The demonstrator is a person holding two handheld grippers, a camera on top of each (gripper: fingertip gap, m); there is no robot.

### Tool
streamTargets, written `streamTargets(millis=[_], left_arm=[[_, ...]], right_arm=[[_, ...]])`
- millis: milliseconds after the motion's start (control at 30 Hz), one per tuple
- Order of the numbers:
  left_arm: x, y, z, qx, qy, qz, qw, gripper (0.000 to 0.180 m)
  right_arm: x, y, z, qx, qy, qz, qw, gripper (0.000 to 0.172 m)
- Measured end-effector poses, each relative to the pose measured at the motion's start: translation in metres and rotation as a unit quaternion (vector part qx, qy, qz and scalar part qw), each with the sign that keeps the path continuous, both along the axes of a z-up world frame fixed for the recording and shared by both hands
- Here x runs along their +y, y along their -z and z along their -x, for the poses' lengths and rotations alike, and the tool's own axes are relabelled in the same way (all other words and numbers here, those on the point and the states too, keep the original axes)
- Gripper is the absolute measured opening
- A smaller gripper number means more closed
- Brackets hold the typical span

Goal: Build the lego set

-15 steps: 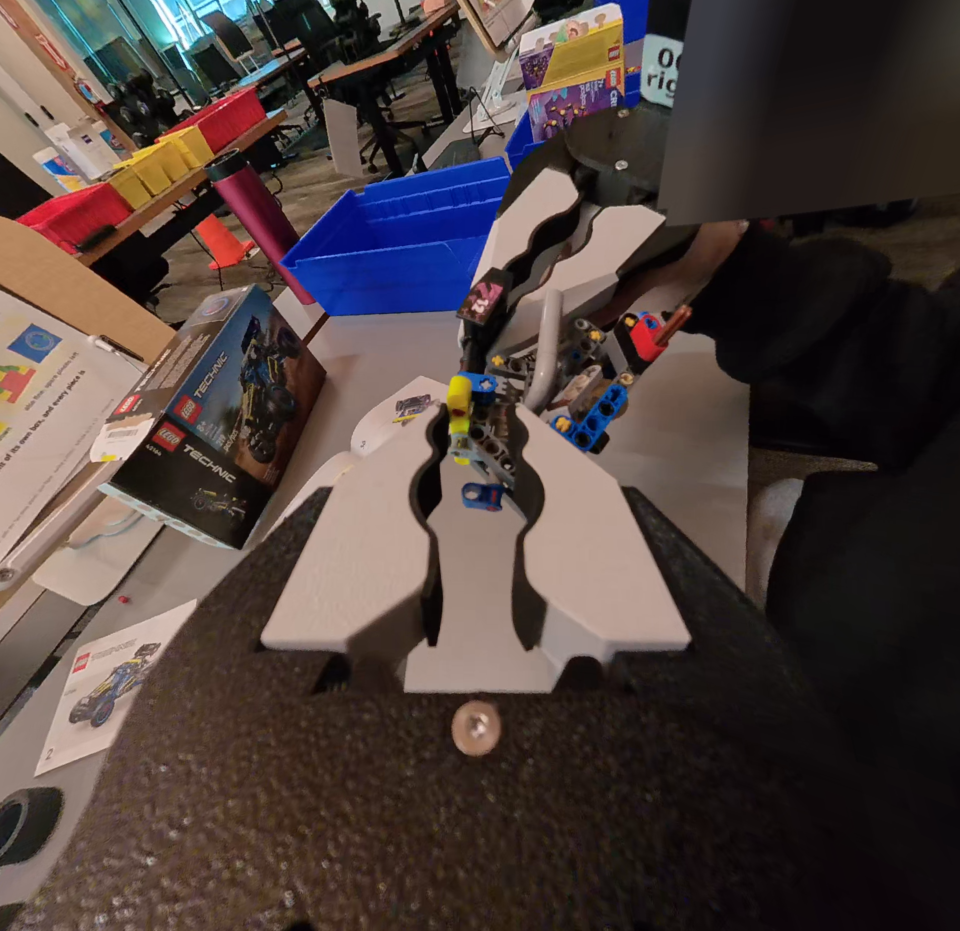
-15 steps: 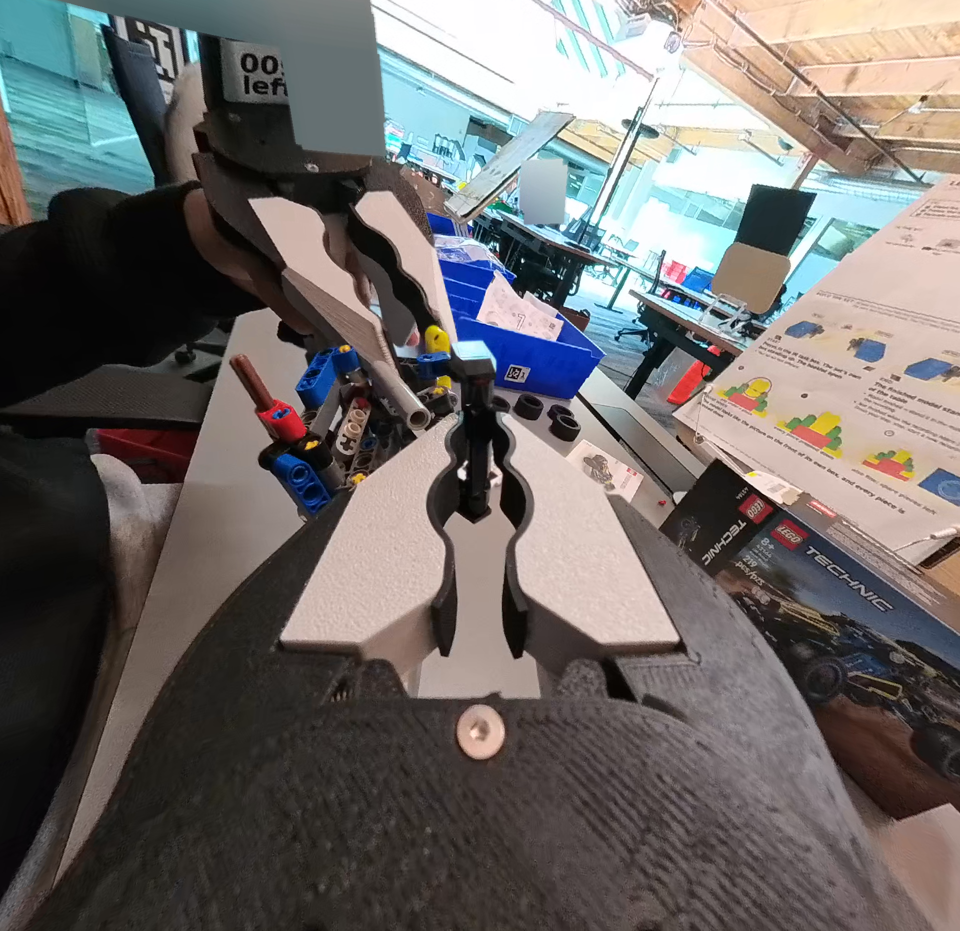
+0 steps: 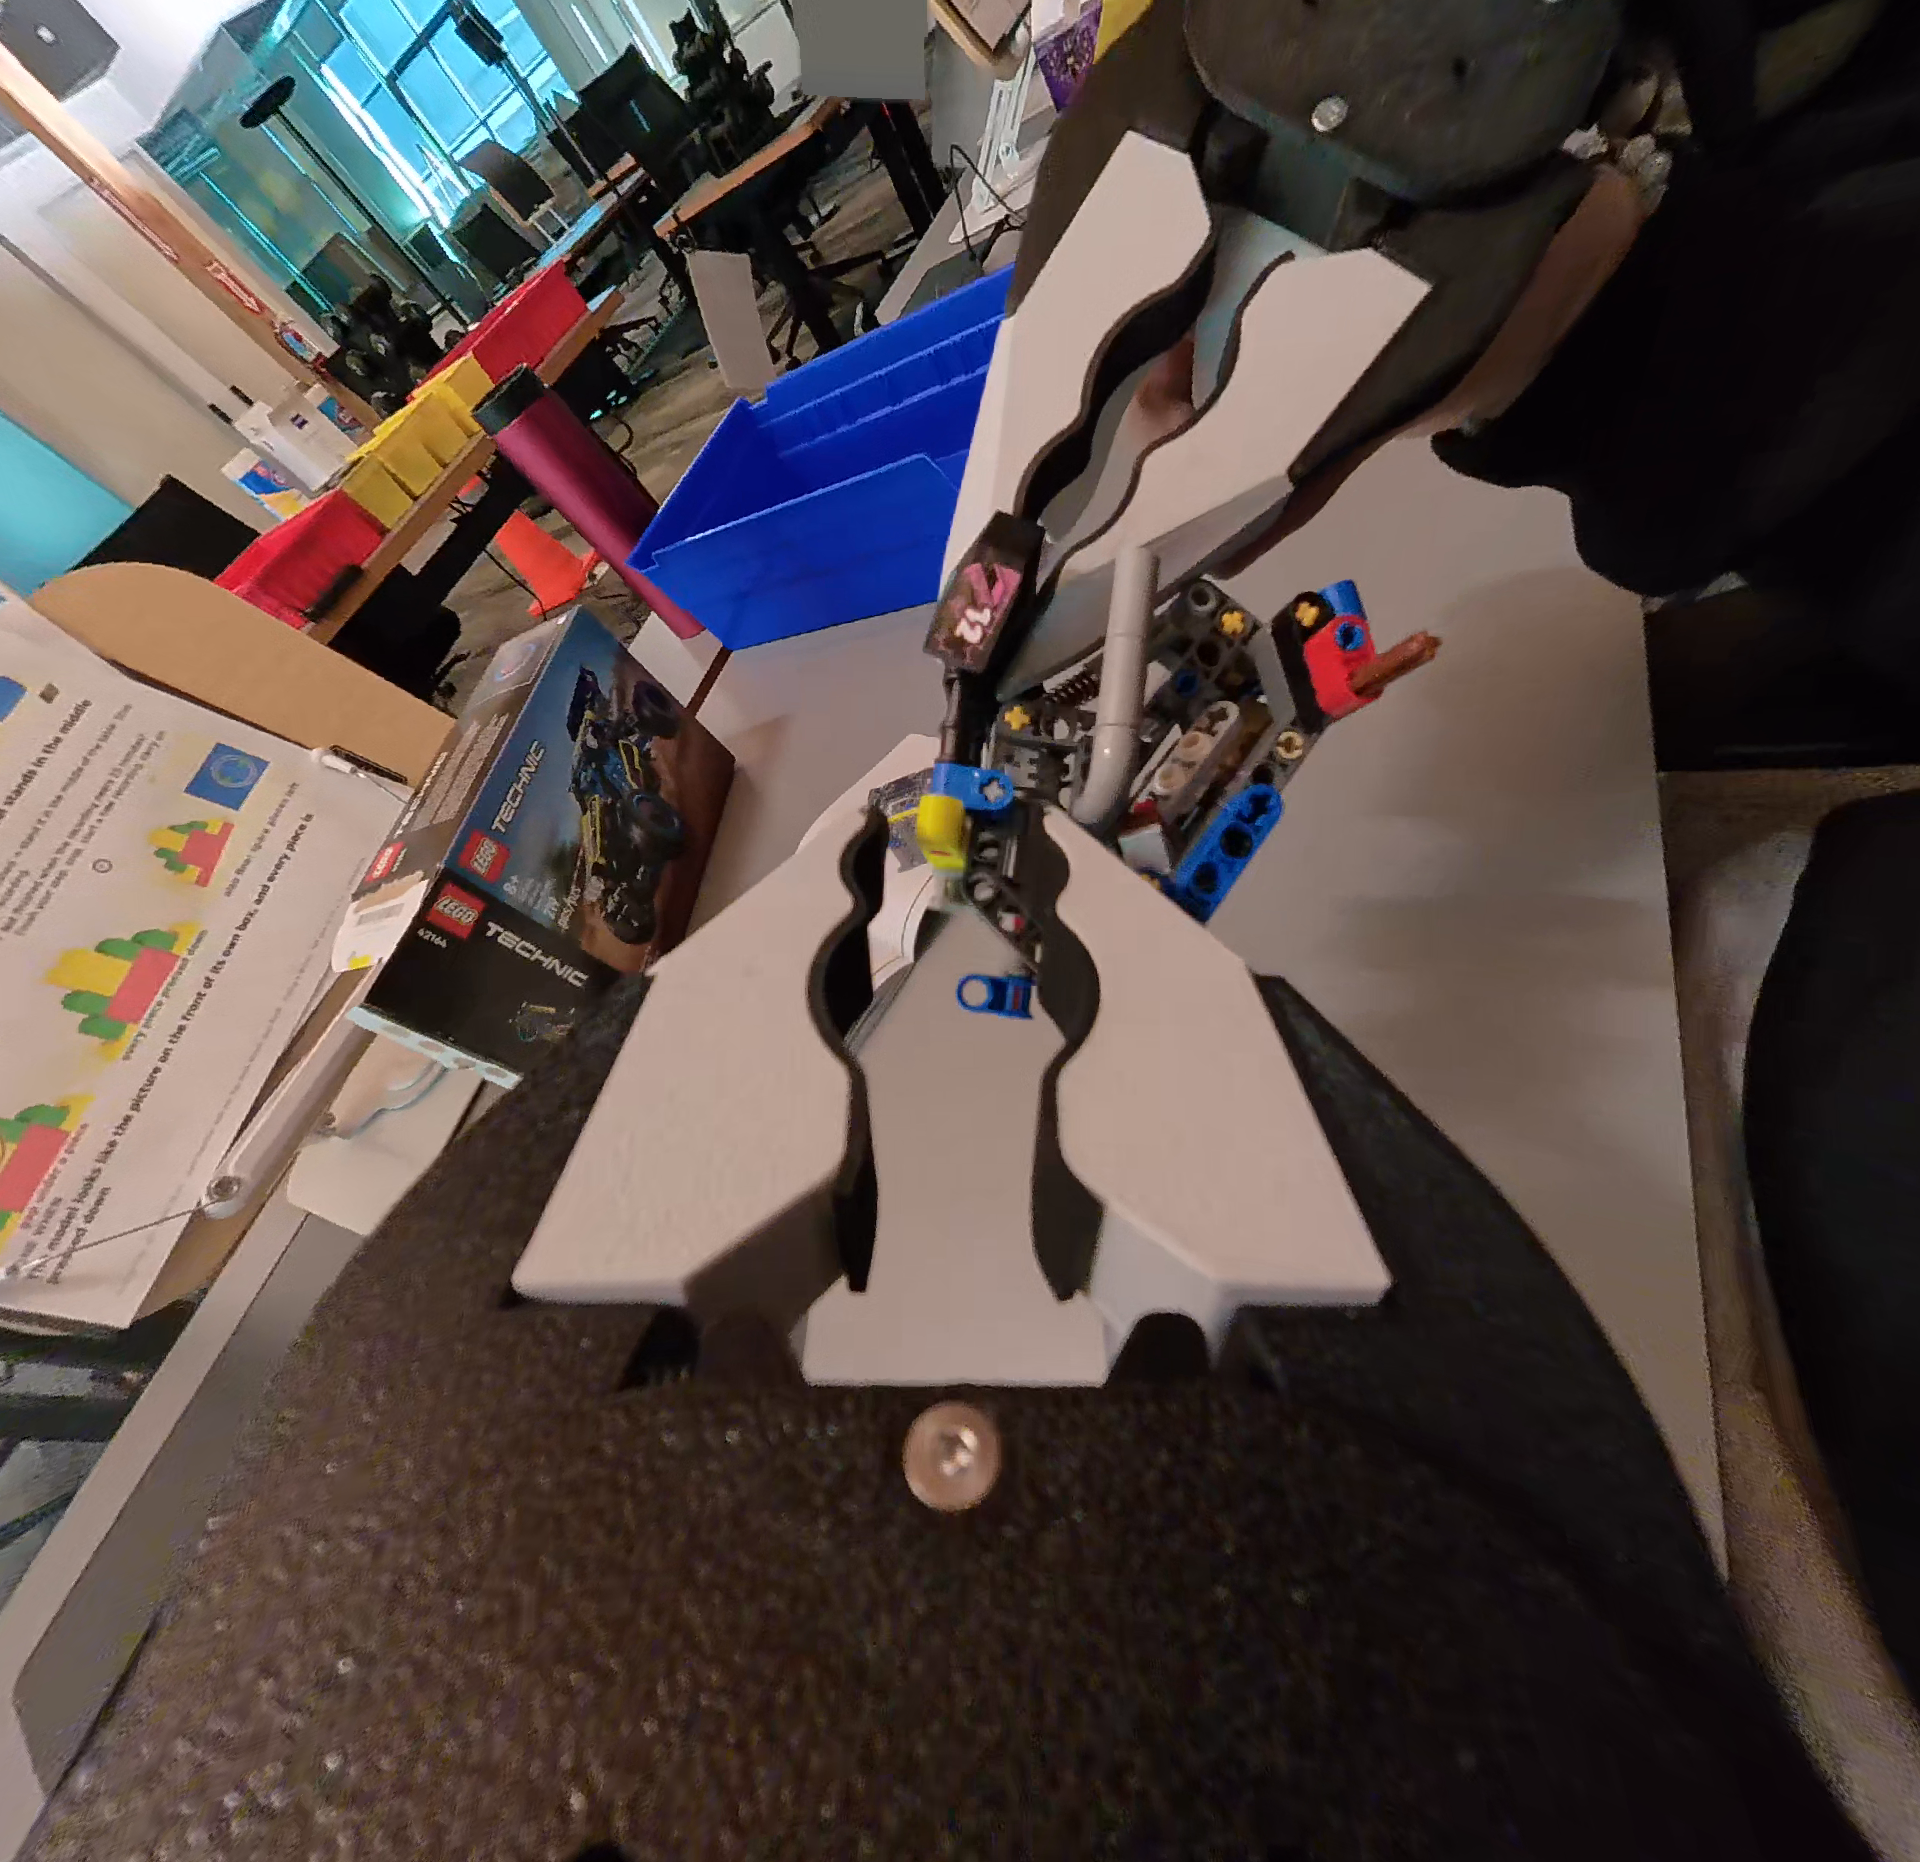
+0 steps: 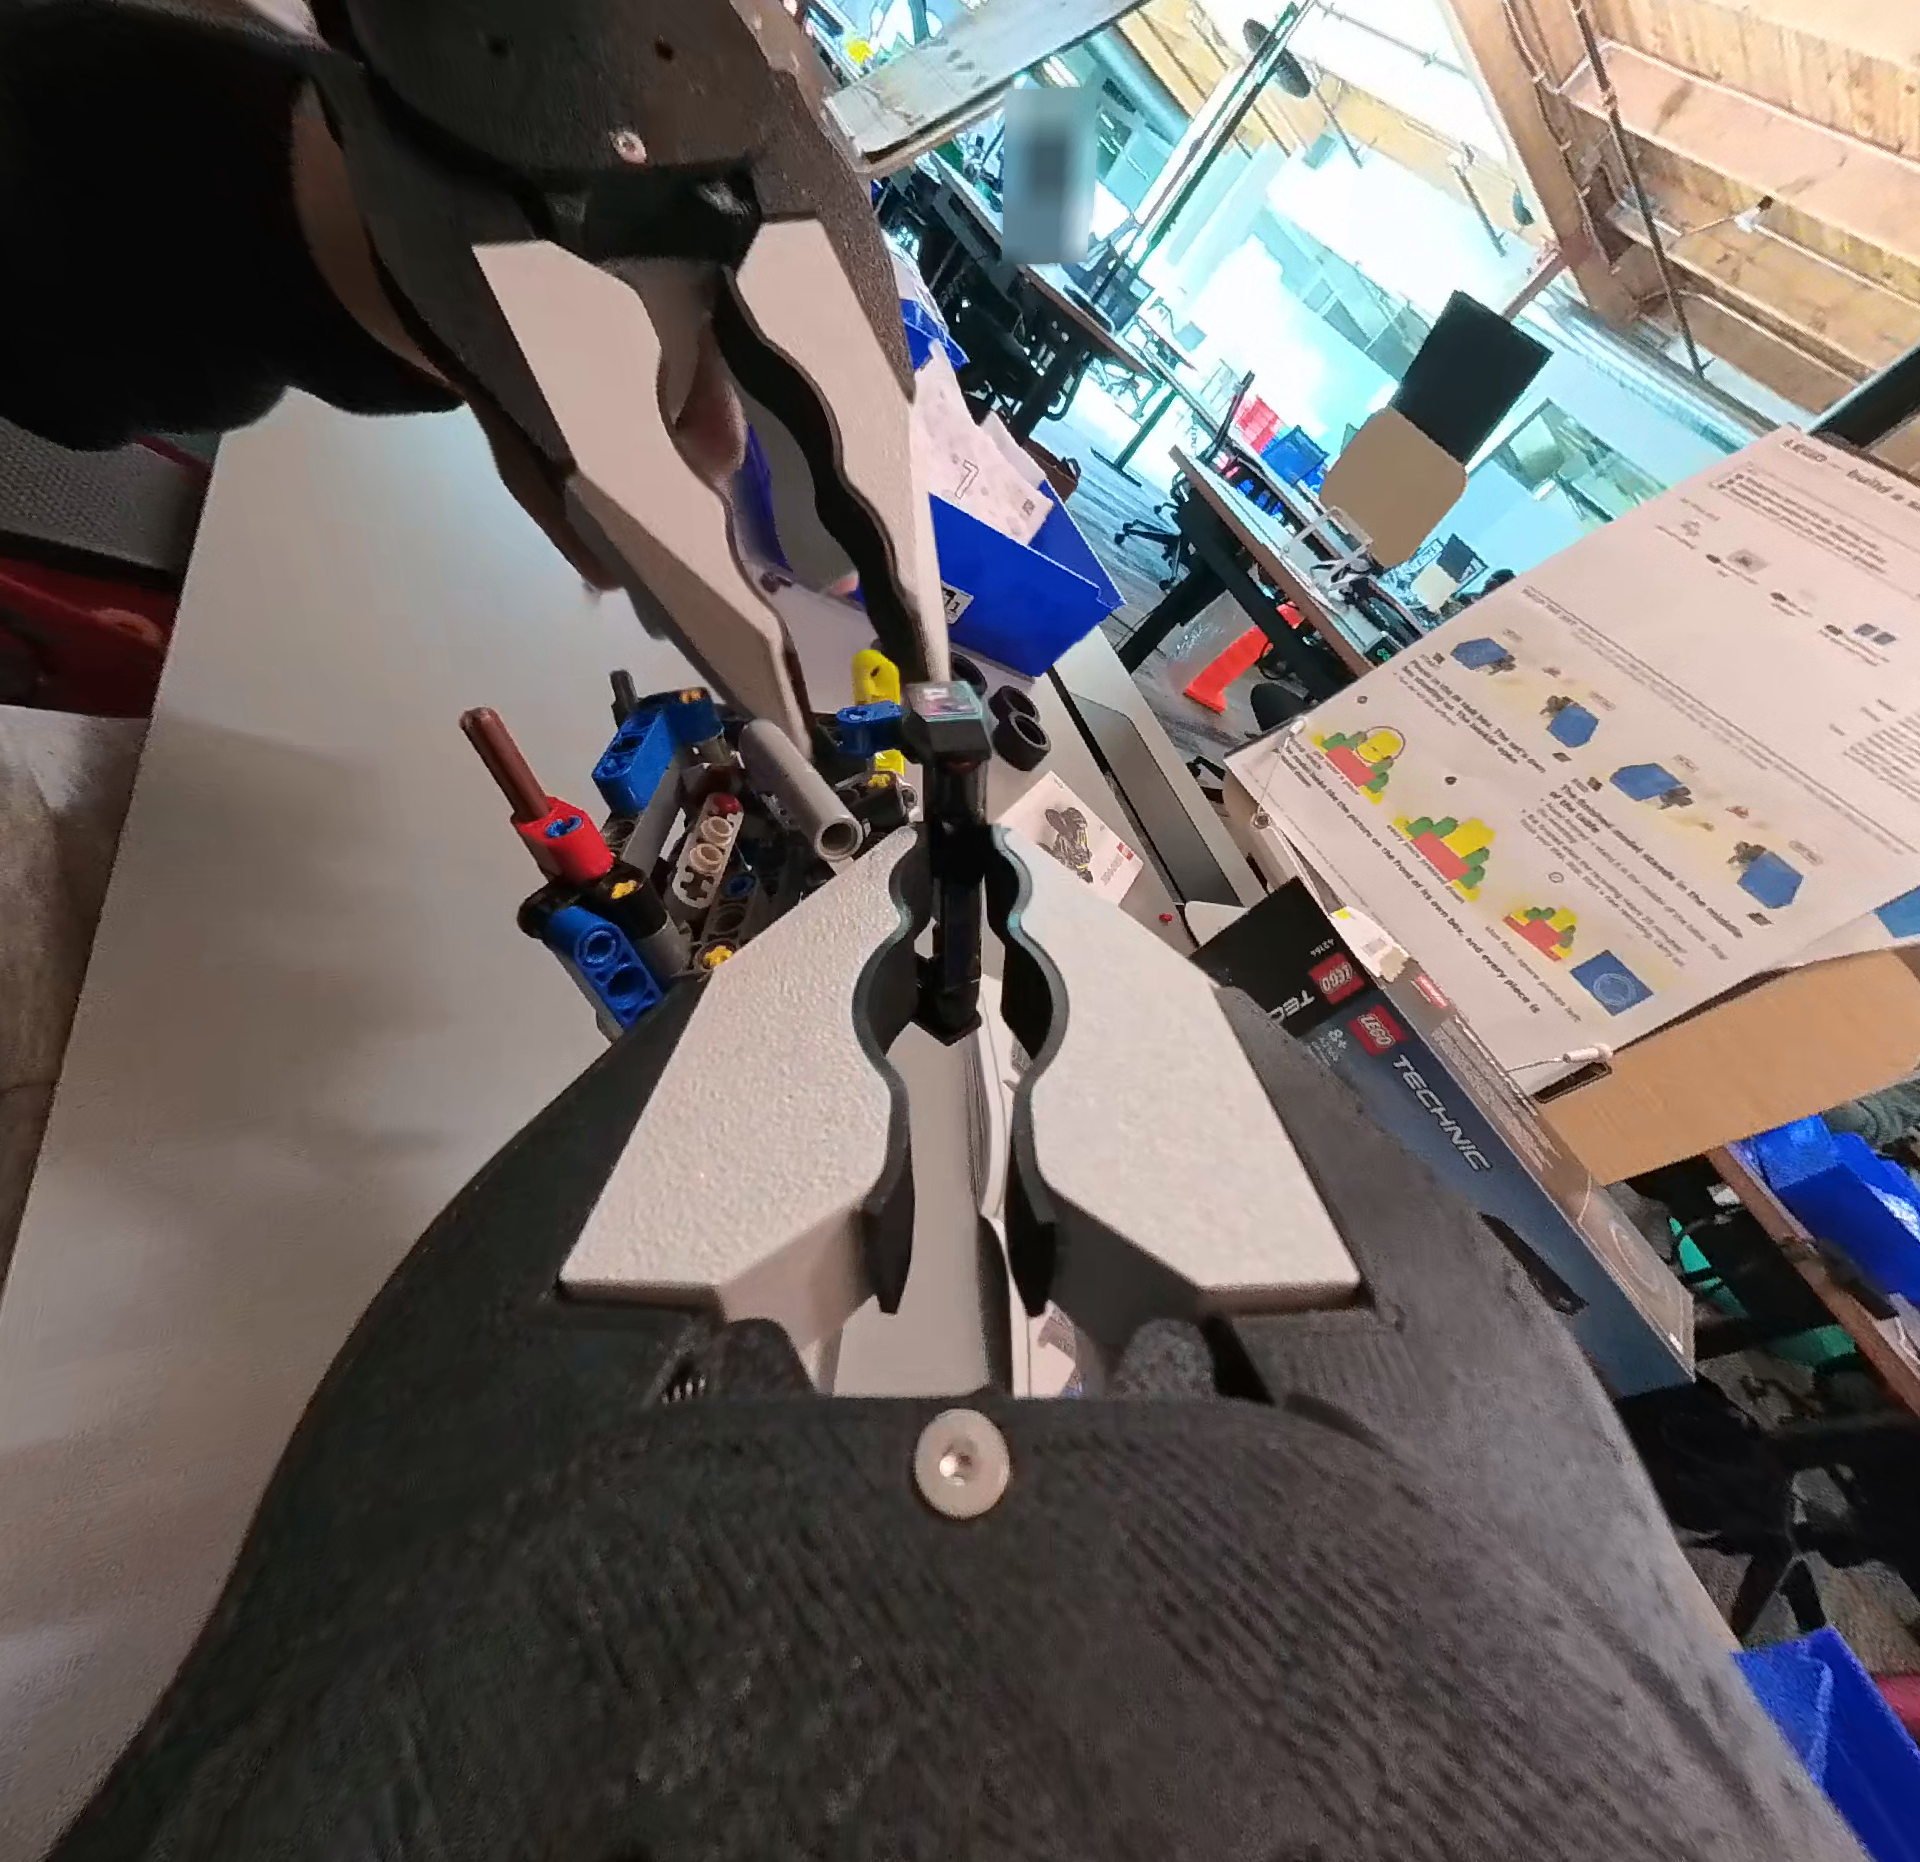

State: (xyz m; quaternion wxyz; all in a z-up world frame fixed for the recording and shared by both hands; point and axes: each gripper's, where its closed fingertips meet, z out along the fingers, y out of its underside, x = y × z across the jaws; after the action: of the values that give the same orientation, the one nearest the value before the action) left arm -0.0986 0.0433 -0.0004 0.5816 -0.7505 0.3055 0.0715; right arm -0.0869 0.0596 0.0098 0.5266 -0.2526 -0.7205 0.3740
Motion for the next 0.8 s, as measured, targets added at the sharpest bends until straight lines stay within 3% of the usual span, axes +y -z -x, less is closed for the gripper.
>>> streamTargets(millis=[200,367,467,600,800], left_arm=[[0.001,0.006,-0.003,0.004,0.012,0.0,1.0,0.015],[-0.005,0.011,-0.011,-0.065,0.049,0.033,0.996,0.013],[-0.008,0.013,-0.017,-0.115,0.069,0.06,0.989,0.013],[-0.006,0.02,-0.018,-0.149,0.071,0.097,0.981,0.013],[-0.012,0.022,-0.028,-0.202,0.116,0.131,0.964,0.013]], right_arm=[[-0.005,0.003,0.001,-0.009,-0.016,0.014,1.0,0.007],[-0.011,0.007,-0.004,-0.019,-0.061,0.05,0.997,0.007],[-0.009,0.003,-0.005,-0.01,-0.071,0.077,0.994,0.023],[-0.014,0.01,-0.009,-0.022,-0.103,0.079,0.991,0.007],[-0.022,0.006,-0.015,-0.021,-0.158,0.135,0.978,0.007]])
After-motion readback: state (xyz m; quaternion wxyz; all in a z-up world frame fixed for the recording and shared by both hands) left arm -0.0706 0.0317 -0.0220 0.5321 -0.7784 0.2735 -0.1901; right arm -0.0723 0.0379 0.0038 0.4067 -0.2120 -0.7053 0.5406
